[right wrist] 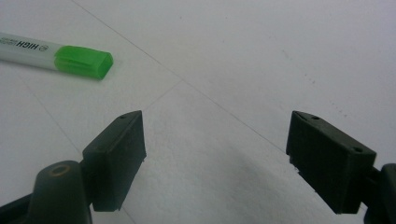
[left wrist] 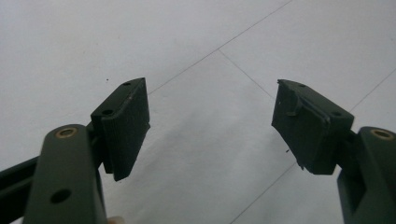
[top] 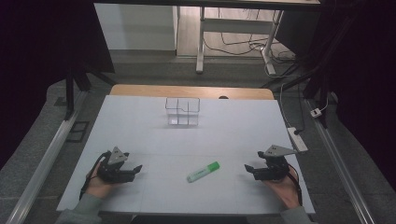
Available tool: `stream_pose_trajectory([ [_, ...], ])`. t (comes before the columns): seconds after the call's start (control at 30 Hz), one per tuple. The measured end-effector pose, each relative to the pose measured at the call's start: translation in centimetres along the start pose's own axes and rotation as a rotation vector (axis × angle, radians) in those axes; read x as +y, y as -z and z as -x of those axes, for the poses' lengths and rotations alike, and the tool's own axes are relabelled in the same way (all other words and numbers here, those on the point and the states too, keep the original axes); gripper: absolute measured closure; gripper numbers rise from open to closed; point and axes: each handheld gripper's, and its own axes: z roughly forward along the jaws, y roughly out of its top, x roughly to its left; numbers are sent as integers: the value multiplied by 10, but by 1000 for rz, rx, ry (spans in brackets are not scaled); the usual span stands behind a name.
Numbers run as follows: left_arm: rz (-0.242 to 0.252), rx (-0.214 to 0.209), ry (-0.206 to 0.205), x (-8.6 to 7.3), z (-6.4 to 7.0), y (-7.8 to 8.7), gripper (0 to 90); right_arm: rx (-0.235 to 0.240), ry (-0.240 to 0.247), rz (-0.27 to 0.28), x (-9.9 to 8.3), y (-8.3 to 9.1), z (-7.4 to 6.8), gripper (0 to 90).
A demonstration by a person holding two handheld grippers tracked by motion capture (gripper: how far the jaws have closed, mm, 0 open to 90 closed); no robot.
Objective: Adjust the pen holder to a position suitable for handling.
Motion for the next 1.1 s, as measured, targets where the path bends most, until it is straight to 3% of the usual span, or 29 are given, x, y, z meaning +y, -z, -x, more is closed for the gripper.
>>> stream_pose_trajectory([
  [0.57, 3, 16, -7, 2, 1, 0, 272, 5, 0, 8, -1, -1, 0, 208],
  [0.87, 1, 18, 22, 12, 0, -3, 271, 16, 23, 13, 0, -1, -4, 212],
  [0.93, 8, 19, 32, 15, -1, -4, 271, 28, 7, 14, -1, -2, -3, 212],
  [1.1, 19, 30, 24, 23, -6, -4, 273, 29, 7, 17, -1, -2, -2, 214],
])
